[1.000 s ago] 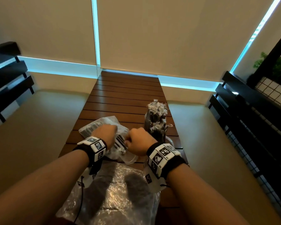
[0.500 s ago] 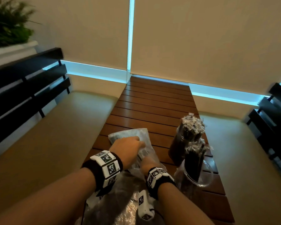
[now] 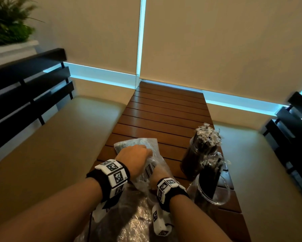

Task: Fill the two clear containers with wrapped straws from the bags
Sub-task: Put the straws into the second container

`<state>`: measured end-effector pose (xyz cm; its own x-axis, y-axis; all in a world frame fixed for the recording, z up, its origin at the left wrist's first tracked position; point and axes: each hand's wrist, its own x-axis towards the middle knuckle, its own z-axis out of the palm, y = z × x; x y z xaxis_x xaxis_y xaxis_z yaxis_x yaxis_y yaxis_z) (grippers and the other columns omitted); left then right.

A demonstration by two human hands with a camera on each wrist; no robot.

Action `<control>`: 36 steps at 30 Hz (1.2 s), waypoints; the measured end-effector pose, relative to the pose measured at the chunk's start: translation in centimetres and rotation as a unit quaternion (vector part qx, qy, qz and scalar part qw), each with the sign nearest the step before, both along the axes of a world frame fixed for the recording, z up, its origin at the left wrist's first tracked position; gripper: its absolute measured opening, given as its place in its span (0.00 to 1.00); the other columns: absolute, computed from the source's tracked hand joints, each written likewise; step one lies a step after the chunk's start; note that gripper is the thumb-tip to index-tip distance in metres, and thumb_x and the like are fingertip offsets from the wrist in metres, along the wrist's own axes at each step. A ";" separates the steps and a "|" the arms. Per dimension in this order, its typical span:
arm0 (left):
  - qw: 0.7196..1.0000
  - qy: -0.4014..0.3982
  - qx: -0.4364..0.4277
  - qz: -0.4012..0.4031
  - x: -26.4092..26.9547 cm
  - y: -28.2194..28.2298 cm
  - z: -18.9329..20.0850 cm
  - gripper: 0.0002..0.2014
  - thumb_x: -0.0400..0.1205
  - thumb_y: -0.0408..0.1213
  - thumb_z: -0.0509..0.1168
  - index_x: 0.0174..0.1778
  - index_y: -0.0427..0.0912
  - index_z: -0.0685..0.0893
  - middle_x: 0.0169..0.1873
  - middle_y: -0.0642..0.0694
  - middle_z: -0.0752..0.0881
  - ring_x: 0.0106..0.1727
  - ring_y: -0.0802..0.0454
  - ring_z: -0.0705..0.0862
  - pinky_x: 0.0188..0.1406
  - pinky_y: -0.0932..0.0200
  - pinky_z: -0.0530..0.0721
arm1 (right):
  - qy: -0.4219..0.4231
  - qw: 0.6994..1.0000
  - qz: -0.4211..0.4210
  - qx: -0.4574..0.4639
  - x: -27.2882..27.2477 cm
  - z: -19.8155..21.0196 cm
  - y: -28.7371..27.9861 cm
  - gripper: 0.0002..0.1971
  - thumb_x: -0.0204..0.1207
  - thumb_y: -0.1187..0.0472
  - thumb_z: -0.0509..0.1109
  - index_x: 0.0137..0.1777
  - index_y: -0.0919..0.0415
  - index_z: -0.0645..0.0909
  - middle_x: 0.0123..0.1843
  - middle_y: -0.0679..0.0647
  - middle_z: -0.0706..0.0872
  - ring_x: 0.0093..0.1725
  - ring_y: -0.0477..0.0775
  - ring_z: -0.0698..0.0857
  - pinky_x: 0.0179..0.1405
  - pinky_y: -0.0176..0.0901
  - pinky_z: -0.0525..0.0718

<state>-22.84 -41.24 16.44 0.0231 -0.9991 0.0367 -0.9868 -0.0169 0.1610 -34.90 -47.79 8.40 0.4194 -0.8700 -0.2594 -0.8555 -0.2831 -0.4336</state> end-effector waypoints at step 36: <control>0.709 0.656 -0.240 0.093 -9.3 1.0 15.3 0.25 0.86 0.35 0.63 0.76 0.53 0.63 0.52 0.39 0.86 0.40 0.46 0.91 0.41 0.45 0.92 | -0.195 0.972 0.072 -0.113 -13.1 13.5 8.4 0.11 0.87 0.49 0.57 0.54 0.58 0.68 0.41 0.59 0.86 0.37 0.62 0.85 0.40 0.61 0.84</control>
